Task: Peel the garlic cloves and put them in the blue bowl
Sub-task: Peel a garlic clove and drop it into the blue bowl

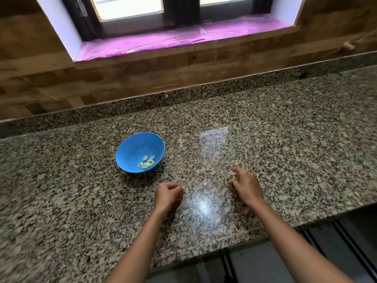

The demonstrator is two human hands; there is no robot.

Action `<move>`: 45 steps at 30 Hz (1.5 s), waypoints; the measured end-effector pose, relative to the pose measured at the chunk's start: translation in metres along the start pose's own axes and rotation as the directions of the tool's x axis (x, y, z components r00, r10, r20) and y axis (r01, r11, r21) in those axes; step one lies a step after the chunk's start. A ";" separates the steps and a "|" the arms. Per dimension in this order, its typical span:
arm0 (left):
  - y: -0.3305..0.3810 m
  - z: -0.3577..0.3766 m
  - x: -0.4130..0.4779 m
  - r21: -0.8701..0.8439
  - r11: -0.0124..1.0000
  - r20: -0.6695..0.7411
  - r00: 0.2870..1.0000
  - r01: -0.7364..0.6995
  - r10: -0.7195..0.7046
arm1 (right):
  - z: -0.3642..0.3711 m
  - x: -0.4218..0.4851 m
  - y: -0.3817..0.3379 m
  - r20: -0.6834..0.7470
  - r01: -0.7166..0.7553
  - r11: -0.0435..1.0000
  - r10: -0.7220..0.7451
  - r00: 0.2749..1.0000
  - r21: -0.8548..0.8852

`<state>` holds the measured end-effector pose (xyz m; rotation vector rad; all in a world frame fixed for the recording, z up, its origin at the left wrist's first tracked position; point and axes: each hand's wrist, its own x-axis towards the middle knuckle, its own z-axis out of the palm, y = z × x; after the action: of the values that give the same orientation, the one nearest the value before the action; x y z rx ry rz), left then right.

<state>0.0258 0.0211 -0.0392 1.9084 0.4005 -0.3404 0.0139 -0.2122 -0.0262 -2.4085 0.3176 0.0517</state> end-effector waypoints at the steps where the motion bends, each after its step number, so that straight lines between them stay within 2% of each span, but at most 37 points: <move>1: 0.001 -0.001 0.001 0.155 0.986 0.009 0.998 -0.055 0.054 | 0.001 0.001 0.004 0.021 0.020 0.994 -0.018 1.000 -0.111; 3: 0.007 -0.001 0.001 0.368 0.918 0.058 0.989 -0.146 0.134 | 0.009 -0.002 0.006 -0.001 0.077 0.940 -0.082 0.997 -0.333; 4: 0.010 0.000 0.001 0.443 0.879 0.086 0.984 -0.179 0.157 | 0.016 -0.008 0.003 -0.030 0.137 0.915 -0.161 0.987 -0.380; 6: 0.017 0.003 0.001 0.567 0.790 0.135 0.973 -0.233 0.190 | 0.034 -0.022 -0.008 -0.001 0.313 0.887 -0.334 0.943 -0.341; 8: 0.022 0.006 0.004 0.633 0.726 0.170 0.963 -0.268 0.208 | 0.056 -0.035 -0.020 0.183 0.446 0.854 -0.409 0.894 -0.267; 9: 0.026 0.007 0.005 0.648 0.712 0.175 0.963 -0.270 0.206 | 0.065 -0.038 -0.024 0.277 0.460 0.850 -0.391 0.878 -0.258; 11: 0.031 0.004 0.010 0.636 0.738 0.171 0.974 -0.226 0.151 | 0.079 -0.039 -0.021 0.350 0.451 0.838 -0.342 0.872 -0.306; 14: 0.036 -0.006 0.022 0.547 0.829 0.163 0.986 -0.115 0.029 | 0.089 -0.035 -0.012 0.316 0.457 0.824 -0.359 0.878 -0.335; 17: 0.040 -0.005 0.026 0.573 0.814 0.170 0.985 -0.088 -0.012 | 0.091 -0.035 -0.008 0.306 0.468 0.815 -0.375 0.875 -0.340; 20: 0.040 0.008 0.028 0.722 0.679 0.127 0.990 -0.136 0.064 | 0.094 -0.035 -0.007 0.296 0.461 0.821 -0.372 0.880 -0.337; 24: 0.038 0.016 0.022 0.794 0.547 0.171 0.961 -0.266 0.219 | 0.096 -0.037 -0.007 0.292 0.465 0.826 -0.382 0.877 -0.317; 27: 0.029 0.012 0.011 0.833 0.394 0.214 0.883 -0.388 0.418 | 0.099 -0.036 -0.005 0.217 0.457 0.832 -0.405 0.888 -0.315; 30: 0.008 0.012 -0.004 0.783 0.303 0.372 0.800 -0.543 0.472 | 0.102 -0.037 -0.002 0.073 0.477 0.845 -0.474 0.877 -0.244; 31: 0.002 0.011 -0.006 0.759 0.322 0.393 0.792 -0.566 0.467 | 0.101 -0.036 -0.002 0.025 0.482 0.855 -0.487 0.873 -0.189; 32: 0.000 0.008 -0.007 0.733 0.385 0.367 0.803 -0.560 0.469 | 0.099 -0.037 -0.003 -0.027 0.485 0.866 -0.491 0.870 -0.123; 34: 0.006 0.000 -0.002 0.586 0.685 0.211 0.898 -0.433 0.386 | 0.091 -0.038 -0.010 -0.079 0.462 0.886 -0.457 0.886 0.049; 35: 0.011 -0.005 0.000 0.439 0.826 0.164 0.936 -0.352 0.311 | 0.086 -0.039 -0.015 -0.033 0.410 0.896 -0.410 0.911 0.170; 36: 0.014 -0.008 0.000 0.297 0.907 0.154 0.953 -0.298 0.262 | 0.082 -0.037 -0.020 0.051 0.335 0.902 -0.361 0.931 0.272; 40: 0.020 -0.009 -0.011 0.036 0.965 0.184 0.951 -0.259 0.248 | 0.073 -0.024 -0.038 0.276 0.116 0.891 -0.257 0.926 0.440; 43: 0.022 -0.008 -0.013 0.024 0.960 0.141 0.952 -0.277 0.271 | 0.068 -0.019 -0.042 0.340 -0.001 0.824 -0.233 0.911 0.567; 45: 0.022 -0.008 -0.011 0.078 0.946 0.121 0.944 -0.316 0.306 | 0.063 -0.020 -0.043 0.322 -0.046 0.774 -0.208 0.924 0.632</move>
<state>0.0256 0.0199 -0.0129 2.0003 0.0068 -0.2541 0.0078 -0.1355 -0.0436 -1.6829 0.0289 0.3158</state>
